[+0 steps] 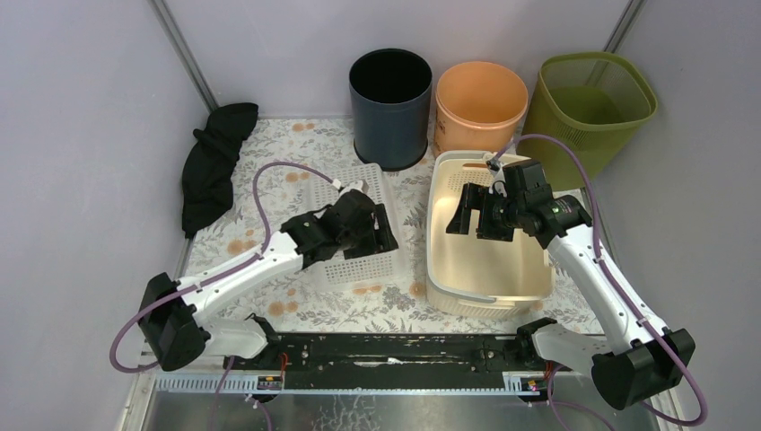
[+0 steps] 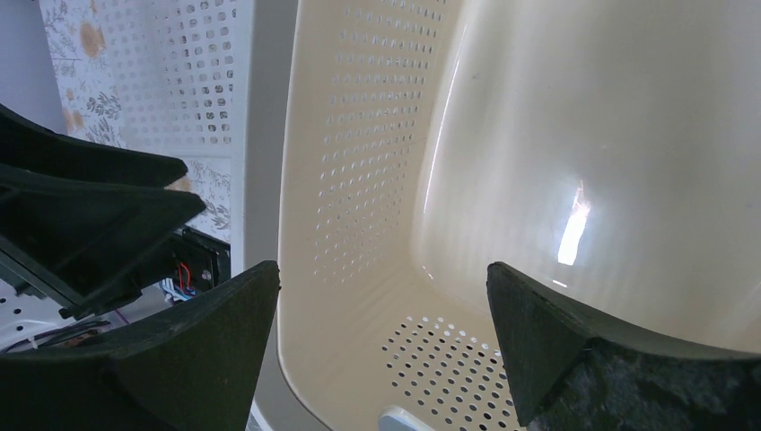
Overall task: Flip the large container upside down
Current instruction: Move the container to the center of the board.
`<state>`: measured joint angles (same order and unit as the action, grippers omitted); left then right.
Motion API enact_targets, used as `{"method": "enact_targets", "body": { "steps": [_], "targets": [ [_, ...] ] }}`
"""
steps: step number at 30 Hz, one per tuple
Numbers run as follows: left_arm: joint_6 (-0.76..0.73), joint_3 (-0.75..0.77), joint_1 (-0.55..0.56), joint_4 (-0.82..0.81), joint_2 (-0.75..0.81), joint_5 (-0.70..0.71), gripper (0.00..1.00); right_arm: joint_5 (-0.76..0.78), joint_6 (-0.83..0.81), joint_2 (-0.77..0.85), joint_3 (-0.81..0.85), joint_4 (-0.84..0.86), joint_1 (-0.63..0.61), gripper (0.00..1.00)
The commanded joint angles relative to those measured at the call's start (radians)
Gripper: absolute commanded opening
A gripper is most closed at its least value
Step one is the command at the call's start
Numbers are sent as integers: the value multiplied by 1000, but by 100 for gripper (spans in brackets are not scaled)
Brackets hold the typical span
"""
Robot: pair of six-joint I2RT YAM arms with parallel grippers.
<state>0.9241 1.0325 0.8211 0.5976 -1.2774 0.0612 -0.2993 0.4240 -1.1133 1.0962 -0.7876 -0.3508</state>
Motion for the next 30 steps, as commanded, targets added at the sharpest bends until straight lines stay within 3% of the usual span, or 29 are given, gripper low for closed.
{"method": "enact_targets", "body": {
  "steps": [1, 13, 19, 30],
  "targets": [
    [59, 16, 66, -78, -36, 66, 76, 2, -15, 20, 50, -2, -6, 93],
    [75, -49, 94, -134, -138, 114, 79, 7, -26, 8, 62, -9, -6, 93],
    [31, -95, -46, -207, -191, 41, 79, 11, -42, 4, 92, -30, -5, 94],
    [-71, -29, -275, -223, -294, -14, 79, 30, -59, 11, 102, -51, -5, 94]
  ]
}}
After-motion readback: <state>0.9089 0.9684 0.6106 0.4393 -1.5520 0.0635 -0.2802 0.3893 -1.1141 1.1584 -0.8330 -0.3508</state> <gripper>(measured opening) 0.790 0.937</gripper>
